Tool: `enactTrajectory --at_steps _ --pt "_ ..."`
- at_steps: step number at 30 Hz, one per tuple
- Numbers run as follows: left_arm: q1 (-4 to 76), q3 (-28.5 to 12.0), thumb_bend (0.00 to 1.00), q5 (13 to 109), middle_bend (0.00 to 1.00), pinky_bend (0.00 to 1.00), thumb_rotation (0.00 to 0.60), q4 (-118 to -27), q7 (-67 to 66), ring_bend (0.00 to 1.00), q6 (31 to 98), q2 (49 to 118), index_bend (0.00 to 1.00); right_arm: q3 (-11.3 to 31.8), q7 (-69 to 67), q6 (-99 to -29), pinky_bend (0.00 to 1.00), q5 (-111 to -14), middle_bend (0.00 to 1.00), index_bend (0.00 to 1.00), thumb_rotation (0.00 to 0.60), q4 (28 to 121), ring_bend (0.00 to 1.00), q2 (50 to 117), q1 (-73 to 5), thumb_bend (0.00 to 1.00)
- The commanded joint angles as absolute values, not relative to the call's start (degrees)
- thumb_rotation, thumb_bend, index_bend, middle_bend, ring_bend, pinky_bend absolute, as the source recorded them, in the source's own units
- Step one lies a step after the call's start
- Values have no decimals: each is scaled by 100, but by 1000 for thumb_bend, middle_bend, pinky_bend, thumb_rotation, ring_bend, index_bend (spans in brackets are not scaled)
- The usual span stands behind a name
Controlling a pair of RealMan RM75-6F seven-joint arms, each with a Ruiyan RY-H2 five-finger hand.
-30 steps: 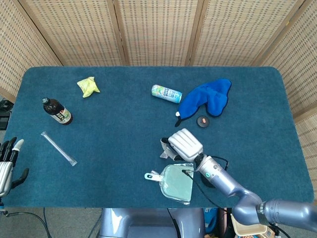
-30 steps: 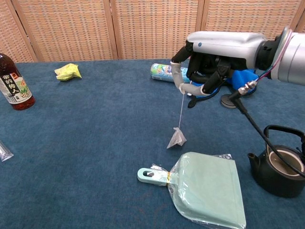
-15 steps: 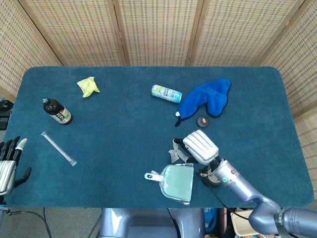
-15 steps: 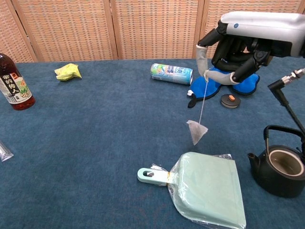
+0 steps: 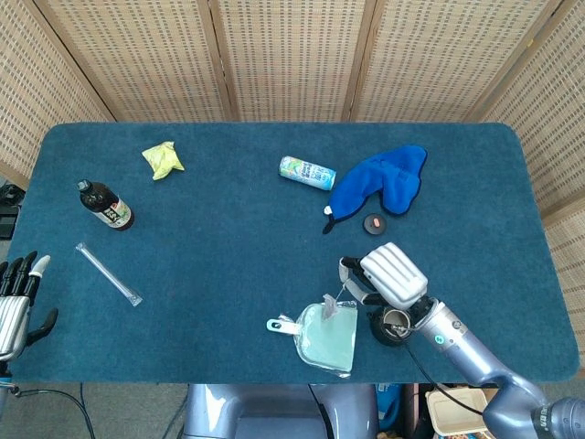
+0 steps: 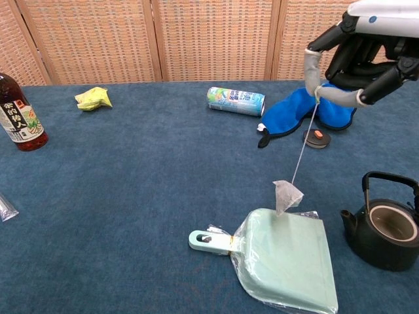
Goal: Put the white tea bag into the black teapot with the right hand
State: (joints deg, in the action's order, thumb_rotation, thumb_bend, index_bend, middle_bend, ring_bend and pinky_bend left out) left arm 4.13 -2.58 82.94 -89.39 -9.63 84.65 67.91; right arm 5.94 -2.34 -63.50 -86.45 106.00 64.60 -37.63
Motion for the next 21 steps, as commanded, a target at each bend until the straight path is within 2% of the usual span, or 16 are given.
enactTrajectory --at_steps 1,8,21 --pt "404 -252 377 8297 0 0 600 -8940 -960 0 8475 6785 0 556 -375 -6499 1000 -8726 963 612 600 10640 998 6315 -3626 672" --pt "407 -242 377 8333 0 0 600 -8977 -990 0 8495 6775 0 394 -767 -6853 1000 -8994 963 617 600 10601 998 5950 -3265 674" --pt "431 -236 377 8358 0 0 600 -9067 -1100 0 8491 6766 0 262 -1224 -7161 1000 -9267 964 627 600 10374 998 5743 -2925 676"
